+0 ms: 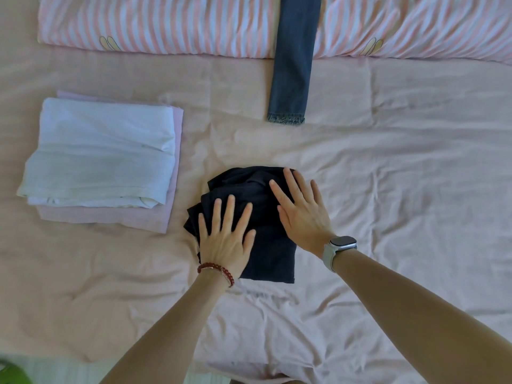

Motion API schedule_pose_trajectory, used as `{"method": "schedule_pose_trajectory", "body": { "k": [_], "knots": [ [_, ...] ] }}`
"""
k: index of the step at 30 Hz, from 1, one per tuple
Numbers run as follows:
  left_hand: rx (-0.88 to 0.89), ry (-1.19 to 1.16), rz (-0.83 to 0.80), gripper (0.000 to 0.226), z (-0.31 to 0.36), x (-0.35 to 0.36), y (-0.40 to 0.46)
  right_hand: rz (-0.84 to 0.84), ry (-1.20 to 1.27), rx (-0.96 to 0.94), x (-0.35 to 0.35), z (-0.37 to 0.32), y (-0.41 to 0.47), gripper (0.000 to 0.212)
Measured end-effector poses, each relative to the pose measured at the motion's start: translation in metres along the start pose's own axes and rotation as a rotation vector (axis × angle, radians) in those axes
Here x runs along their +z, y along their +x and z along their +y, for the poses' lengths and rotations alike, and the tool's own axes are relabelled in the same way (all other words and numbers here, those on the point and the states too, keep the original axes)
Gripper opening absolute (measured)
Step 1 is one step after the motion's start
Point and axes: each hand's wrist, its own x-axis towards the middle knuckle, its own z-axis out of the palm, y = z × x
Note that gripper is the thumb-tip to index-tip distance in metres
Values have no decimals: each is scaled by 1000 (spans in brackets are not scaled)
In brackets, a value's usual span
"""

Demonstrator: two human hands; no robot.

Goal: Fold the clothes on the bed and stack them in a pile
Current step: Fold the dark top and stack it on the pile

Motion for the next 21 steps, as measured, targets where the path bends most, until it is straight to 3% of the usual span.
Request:
{"method": "schedule_pose_trajectory", "body": {
  "k": [2, 5, 7, 9, 11, 12, 13, 15, 16, 18, 21],
  "knots": [
    [-51, -49, -78, 56, -14, 8, 8, -38, -50, -5, 4, -2, -3, 53],
    [-102, -75, -236, 54, -23, 17, 20, -250, -98, 79, 16, -2, -4, 57],
    [-122, -157, -287, 54, -18, 10, 25, -271, -93, 92, 20, 0, 1, 56],
    [-125, -324, -128, 48, -13, -4, 17, -138, 18, 89, 11, -2, 5, 48],
    [-207, -437, 228, 40, -6, -14, -6, 136, 125, 73, 0, -2, 11, 32],
    [-340, -503, 352, 39, -3, -15, -21, 229, 158, 70, -5, 0, 17, 29],
    [-559, -632, 382, 40, -1, -12, -35, 220, 188, 68, -10, 2, 26, 31],
    [-1089, -998, 232, 51, 5, -4, -57, 17, 228, 65, -17, 4, 49, 45],
    [-1260, -1171, 138, 51, 9, -1, -61, -97, 245, 60, -20, 6, 60, 49],
    [-1360, -1499, -8, 40, 16, 1, -65, -271, 266, 27, -23, 6, 78, 55],
    [-1351, -1835, -104, 48, 28, 4, -63, -391, 256, 10, -25, 4, 88, 60]
  ]
}}
